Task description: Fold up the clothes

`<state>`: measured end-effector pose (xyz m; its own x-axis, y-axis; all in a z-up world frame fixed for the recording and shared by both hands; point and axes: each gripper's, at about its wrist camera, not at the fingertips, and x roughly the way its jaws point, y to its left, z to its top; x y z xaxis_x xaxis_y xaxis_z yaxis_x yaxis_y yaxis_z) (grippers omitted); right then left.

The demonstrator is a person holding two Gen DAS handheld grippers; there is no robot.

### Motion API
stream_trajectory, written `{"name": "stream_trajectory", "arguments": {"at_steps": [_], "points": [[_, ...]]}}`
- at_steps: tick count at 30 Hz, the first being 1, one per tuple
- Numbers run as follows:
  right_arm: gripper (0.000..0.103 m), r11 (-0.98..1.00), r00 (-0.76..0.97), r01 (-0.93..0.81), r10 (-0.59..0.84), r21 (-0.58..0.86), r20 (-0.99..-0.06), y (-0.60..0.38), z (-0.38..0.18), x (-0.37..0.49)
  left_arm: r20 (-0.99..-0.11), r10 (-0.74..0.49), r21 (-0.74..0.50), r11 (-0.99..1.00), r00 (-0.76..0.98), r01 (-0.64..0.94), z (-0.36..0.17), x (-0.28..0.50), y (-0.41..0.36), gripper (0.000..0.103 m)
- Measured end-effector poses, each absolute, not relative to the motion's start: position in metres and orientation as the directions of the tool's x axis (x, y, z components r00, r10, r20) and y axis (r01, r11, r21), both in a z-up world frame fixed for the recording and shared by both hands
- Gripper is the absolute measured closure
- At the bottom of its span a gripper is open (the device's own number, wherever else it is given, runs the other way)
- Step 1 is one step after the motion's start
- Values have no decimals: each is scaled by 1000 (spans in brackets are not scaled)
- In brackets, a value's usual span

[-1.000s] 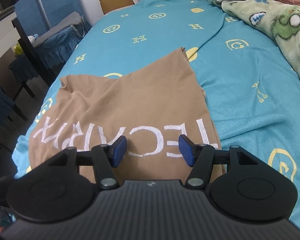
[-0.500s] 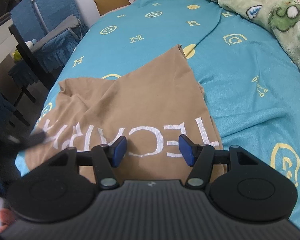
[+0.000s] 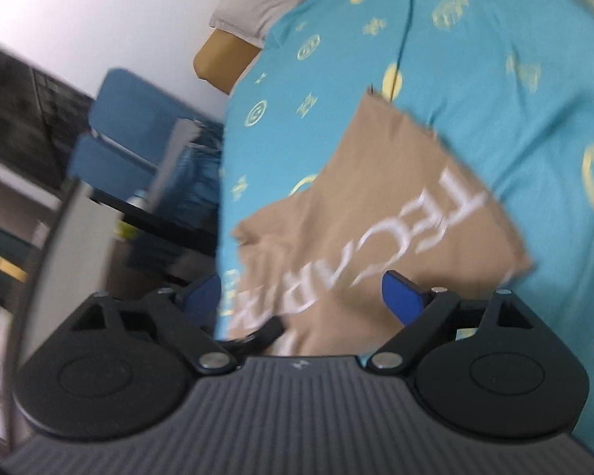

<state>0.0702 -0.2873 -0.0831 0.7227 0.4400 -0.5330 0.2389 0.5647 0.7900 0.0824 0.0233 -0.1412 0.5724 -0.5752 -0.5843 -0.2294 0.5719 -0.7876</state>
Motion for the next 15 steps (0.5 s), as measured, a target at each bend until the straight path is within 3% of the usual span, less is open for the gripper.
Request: {"name": "stream_trajectory", "arguments": {"at_steps": [8,11,15], "points": [[11,243,665,415,576,877,-474,-279,-149,76,-525,-580,-828,518,623,-215,-135,82,27,81],[13,150,704,445,552,883,-448,-284,-163,77,-485,-584,-852,485,651,-199,-131,86,28,82],[14,186,747,497,405,847,-527,-298,-159,70,-472,-578,-861,464,666,-207,-131,88,32,82]]}}
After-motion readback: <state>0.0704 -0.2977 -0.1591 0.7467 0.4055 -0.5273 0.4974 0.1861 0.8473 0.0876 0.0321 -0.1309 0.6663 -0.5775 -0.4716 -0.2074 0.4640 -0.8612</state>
